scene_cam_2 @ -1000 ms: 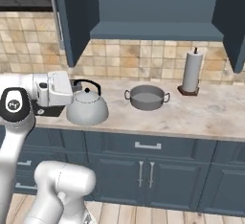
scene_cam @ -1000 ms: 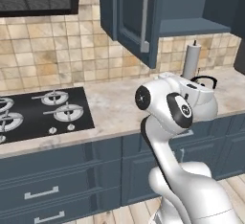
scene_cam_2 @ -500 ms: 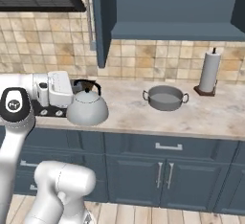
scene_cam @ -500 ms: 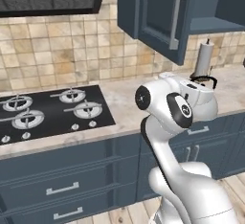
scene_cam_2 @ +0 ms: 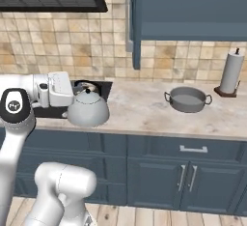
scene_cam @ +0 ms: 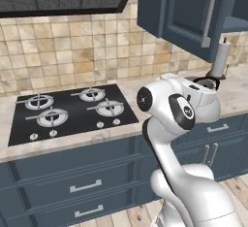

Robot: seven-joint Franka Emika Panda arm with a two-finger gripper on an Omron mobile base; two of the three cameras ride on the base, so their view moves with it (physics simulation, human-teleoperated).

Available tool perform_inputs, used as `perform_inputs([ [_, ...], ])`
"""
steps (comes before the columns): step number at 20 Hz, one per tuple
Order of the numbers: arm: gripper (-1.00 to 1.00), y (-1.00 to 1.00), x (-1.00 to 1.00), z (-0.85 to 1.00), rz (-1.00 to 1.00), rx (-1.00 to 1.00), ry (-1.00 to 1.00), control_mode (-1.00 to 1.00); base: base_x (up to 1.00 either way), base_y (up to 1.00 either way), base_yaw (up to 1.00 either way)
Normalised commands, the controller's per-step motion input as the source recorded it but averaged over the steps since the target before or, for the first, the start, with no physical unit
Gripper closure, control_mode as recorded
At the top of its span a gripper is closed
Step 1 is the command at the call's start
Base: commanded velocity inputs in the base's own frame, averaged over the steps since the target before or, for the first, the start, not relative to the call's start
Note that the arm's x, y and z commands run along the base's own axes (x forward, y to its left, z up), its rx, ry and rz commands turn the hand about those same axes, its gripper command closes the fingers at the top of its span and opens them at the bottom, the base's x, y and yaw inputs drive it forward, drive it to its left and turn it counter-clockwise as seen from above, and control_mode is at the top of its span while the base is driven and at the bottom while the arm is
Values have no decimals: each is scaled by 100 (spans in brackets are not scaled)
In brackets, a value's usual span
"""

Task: Pick the kettle from the cabinet and place it on a stove burner. Then pick the pot from the counter and place it on another stove burner. Finally, turn both burners on.

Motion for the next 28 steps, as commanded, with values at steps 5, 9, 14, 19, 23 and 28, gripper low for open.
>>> perform_inputs([
  [5, 100, 0, 0, 0, 0, 0, 0, 100, 28, 53, -2],
  [9, 100, 0, 0, 0, 0, 0, 0, 100, 48, 44, 0],
  [14, 100, 0, 0, 0, 0, 0, 0, 100, 52, 44, 0],
  [19, 100, 0, 0, 0, 0, 0, 0, 100, 47, 43, 0],
  [23, 100, 0, 0, 0, 0, 0, 0, 100, 40, 33, 0],
  [28, 100, 0, 0, 0, 0, 0, 0, 100, 48, 14, 2],
])
